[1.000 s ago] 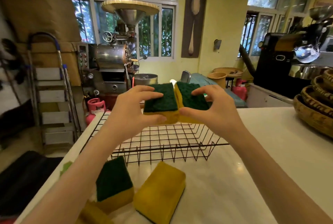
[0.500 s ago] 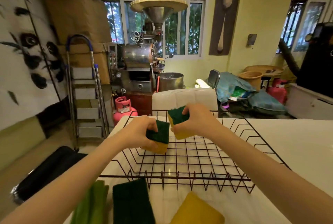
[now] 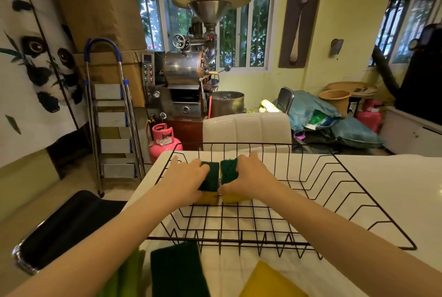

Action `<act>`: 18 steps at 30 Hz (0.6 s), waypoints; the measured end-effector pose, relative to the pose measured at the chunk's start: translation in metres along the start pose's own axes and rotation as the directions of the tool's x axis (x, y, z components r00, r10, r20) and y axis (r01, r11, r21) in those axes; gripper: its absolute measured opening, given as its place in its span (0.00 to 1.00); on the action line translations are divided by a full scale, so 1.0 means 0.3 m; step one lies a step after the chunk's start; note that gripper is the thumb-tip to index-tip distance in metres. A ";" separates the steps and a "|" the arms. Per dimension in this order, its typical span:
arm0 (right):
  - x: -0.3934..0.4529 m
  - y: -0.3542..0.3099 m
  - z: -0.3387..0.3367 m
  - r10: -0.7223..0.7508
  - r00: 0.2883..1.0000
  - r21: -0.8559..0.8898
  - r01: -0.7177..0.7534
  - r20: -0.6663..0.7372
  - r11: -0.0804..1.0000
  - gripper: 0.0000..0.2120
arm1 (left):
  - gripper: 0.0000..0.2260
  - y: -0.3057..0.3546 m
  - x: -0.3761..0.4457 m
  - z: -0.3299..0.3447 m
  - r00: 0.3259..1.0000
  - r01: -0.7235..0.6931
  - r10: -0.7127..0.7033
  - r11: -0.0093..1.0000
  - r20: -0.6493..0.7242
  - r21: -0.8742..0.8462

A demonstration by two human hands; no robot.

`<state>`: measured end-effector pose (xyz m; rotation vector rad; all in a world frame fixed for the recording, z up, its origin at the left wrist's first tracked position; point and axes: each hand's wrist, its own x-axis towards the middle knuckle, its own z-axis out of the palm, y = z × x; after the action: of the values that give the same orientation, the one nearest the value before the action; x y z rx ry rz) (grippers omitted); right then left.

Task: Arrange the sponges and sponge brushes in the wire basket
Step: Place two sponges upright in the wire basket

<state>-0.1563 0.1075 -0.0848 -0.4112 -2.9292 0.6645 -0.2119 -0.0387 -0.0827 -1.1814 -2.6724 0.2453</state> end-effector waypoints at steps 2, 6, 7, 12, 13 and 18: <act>-0.013 0.003 0.018 -0.029 0.999 -0.027 0.029 -0.023 0.999 0.37 | 0.14 0.003 -0.005 0.011 1.000 -0.002 0.001 1.000 -0.010 -0.031; -0.026 0.019 0.032 -0.106 0.994 -0.045 0.105 -0.031 0.993 0.35 | 0.14 -0.010 -0.013 0.030 1.000 0.012 -0.011 0.990 0.008 -0.141; -0.025 0.022 0.029 -0.113 0.993 -0.027 0.112 -0.022 0.993 0.35 | 0.14 -0.016 -0.014 0.033 1.000 0.021 -0.019 0.986 0.015 -0.168; -0.027 0.025 0.032 -0.103 0.995 0.088 0.104 -0.019 0.991 0.31 | 0.16 -0.011 -0.026 0.041 0.997 0.065 -0.056 0.982 0.054 -0.180; -0.026 0.024 0.036 -0.104 0.994 0.086 0.106 -0.025 0.991 0.31 | 0.16 -0.009 -0.029 0.041 0.996 0.069 -0.060 0.982 0.059 -0.176; -0.029 0.021 0.047 -0.109 0.994 0.023 0.109 0.021 0.994 0.33 | 0.15 0.001 -0.030 0.026 0.996 0.063 -0.053 0.986 0.072 -0.152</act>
<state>-0.1487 0.1047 -0.1008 -0.2412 -2.9364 0.6901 -0.2078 -0.0457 -0.0915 -1.1542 -2.8242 0.0719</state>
